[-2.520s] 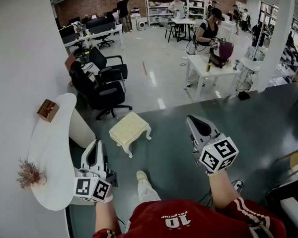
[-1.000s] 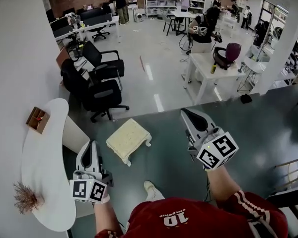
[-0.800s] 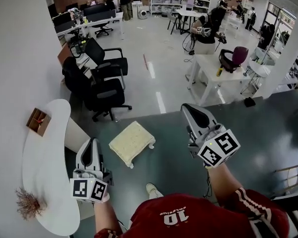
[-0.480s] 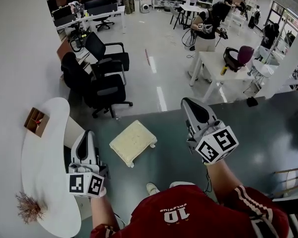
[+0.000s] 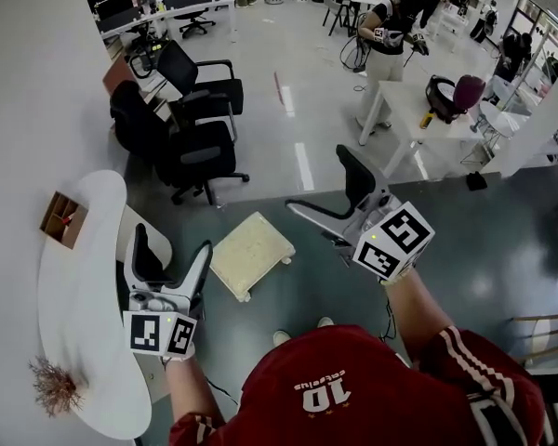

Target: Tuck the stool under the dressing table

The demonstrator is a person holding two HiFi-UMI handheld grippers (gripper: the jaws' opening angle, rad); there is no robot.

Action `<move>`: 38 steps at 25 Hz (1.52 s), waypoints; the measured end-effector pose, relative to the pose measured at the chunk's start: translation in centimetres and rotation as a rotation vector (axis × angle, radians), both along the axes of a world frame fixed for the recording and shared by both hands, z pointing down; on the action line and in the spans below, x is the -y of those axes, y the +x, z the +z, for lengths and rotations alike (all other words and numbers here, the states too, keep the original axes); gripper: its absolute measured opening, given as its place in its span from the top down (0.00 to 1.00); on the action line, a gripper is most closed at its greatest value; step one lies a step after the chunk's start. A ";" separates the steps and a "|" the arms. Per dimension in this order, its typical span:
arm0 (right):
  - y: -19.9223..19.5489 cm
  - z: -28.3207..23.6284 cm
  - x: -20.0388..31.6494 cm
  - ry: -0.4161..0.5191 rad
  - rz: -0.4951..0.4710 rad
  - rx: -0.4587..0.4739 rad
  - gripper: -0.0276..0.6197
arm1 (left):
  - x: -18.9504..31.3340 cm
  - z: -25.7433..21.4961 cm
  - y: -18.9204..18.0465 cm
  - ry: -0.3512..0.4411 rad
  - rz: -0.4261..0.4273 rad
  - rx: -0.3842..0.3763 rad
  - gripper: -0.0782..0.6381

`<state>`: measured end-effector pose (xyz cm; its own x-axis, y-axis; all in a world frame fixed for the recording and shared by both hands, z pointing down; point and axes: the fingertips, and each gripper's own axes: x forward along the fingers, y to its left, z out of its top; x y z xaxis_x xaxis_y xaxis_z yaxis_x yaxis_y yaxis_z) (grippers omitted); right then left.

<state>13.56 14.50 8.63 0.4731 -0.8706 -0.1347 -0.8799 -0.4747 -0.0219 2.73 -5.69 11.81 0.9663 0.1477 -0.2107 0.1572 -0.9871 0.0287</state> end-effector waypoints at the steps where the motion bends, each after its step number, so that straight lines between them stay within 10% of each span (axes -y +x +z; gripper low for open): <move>1: 0.1 0.5 0.2 -0.008 -0.003 0.006 0.12 | 0.1 0.3 0.0 -0.009 -0.007 0.004 0.15; 25: 13.4 34.0 10.1 -0.366 -0.165 0.496 0.15 | 10.2 33.2 6.7 -0.267 -0.119 0.523 0.16; 38: 19.0 58.9 15.9 -0.571 -0.378 0.725 0.16 | 13.1 56.6 11.0 -0.539 -0.194 0.675 0.16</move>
<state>32.58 -1.41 67.56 -0.0460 -0.8252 0.5629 -0.8397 -0.2733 -0.4693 13.78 -18.83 68.42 0.9073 0.0139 0.4203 -0.2300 -0.8203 0.5236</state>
